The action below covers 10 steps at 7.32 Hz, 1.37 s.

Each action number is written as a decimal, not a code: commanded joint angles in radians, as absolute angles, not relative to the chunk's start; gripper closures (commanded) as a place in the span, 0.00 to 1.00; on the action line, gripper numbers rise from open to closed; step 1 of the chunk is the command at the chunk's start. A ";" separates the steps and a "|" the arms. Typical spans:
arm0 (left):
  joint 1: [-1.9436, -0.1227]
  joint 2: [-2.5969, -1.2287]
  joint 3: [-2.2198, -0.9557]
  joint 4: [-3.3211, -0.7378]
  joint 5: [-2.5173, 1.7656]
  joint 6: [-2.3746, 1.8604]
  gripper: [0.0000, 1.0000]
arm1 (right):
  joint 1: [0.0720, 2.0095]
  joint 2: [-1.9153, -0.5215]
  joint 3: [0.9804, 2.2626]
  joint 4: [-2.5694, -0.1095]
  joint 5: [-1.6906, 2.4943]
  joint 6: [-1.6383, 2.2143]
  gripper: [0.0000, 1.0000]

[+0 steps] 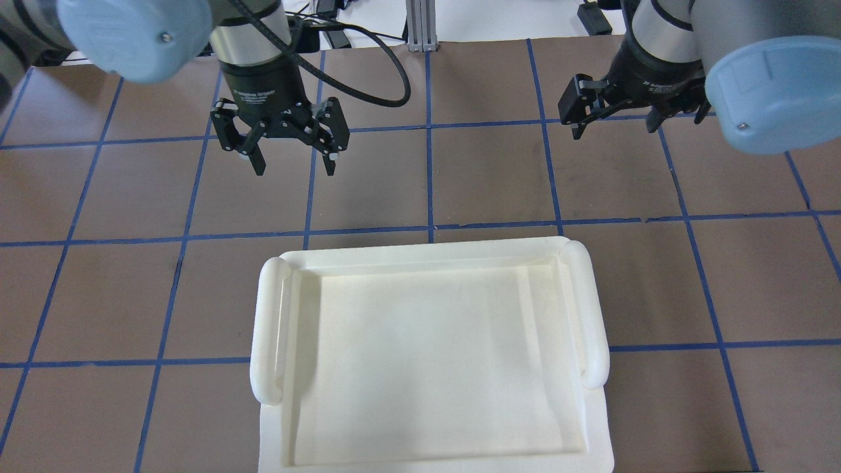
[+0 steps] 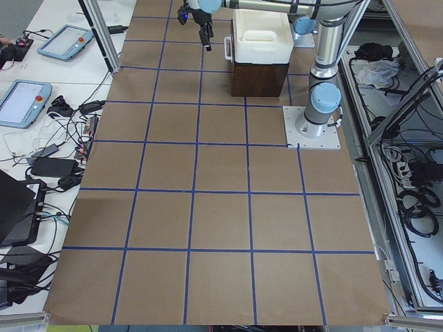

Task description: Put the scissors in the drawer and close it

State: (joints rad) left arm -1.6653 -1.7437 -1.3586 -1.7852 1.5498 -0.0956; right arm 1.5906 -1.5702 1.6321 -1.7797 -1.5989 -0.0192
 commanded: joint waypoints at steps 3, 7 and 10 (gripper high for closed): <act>-1.549 -1.550 -1.468 -1.688 1.551 -0.087 0.00 | 1.594 -1.586 1.631 -1.804 -1.594 -0.018 0.00; -1.500 -1.505 -1.493 -1.667 1.552 -0.075 0.00 | 1.594 -1.618 1.634 -1.795 -1.592 -0.018 0.00; -1.511 -1.505 -1.493 -1.670 1.552 -0.072 0.00 | 1.594 -1.618 1.634 -1.798 -1.589 -0.018 0.00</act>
State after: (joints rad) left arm -1.5079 -1.5037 -1.4926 -1.6689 1.5523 -0.0739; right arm 1.5938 -1.6177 1.6336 -1.7969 -1.5908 -0.0184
